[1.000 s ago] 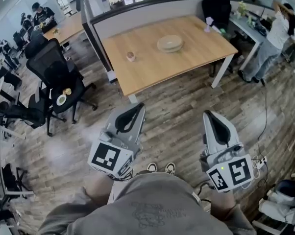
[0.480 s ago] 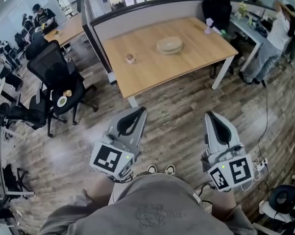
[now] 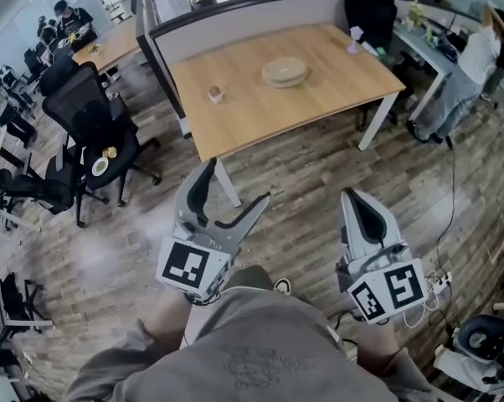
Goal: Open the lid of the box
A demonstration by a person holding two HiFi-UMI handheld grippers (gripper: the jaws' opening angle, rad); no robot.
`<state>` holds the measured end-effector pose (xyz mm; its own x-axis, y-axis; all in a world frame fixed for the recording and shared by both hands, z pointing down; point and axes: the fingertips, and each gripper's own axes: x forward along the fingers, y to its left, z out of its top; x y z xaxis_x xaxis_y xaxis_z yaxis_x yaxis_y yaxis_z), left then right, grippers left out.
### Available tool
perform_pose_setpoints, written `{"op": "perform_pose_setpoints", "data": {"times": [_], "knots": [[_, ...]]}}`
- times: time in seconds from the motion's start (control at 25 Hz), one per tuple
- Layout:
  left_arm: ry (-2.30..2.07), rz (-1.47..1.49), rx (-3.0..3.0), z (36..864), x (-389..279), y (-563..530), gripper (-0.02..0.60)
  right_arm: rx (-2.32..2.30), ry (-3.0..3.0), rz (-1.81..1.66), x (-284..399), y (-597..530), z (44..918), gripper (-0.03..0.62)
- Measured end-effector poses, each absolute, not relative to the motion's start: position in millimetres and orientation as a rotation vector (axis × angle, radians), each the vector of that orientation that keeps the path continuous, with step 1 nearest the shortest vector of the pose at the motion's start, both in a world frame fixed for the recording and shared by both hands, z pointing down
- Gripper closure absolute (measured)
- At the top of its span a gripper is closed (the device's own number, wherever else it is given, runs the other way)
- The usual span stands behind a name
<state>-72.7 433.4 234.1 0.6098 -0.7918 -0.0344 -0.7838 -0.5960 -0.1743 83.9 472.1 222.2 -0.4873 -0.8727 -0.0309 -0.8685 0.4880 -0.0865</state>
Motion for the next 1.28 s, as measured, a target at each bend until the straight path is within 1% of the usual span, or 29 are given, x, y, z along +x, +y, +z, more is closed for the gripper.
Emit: {"op": "perform_pose_setpoints", "data": {"times": [0.2, 0.28, 0.56, 0.72, 1.04, 1.28], "knots": [[1.335, -0.048, -2.642, 232, -72, 418, 0.166, -1.547, 2.671, -0.064, 89, 462, 222, 0.585], [1.333, -0.042, -2.641, 235, -70, 410, 0.149, -1.556, 2.669, -0.059, 92, 453, 224, 0.585], [1.331, -0.059, -2.661, 245, -68, 370, 0.15, -1.588, 2.677, -0.035, 96, 413, 229, 0.585], [1.308, -0.077, -2.684, 252, -62, 331, 0.15, -1.597, 2.699, -0.03, 92, 376, 234, 0.585], [1.348, -0.175, -2.732, 262, -71, 236, 0.15, -1.596, 2.739, -0.095, 79, 278, 244, 0.585], [1.333, -0.211, -2.754, 264, -81, 161, 0.15, -1.586, 2.696, -0.038, 68, 206, 225, 0.577]]}}
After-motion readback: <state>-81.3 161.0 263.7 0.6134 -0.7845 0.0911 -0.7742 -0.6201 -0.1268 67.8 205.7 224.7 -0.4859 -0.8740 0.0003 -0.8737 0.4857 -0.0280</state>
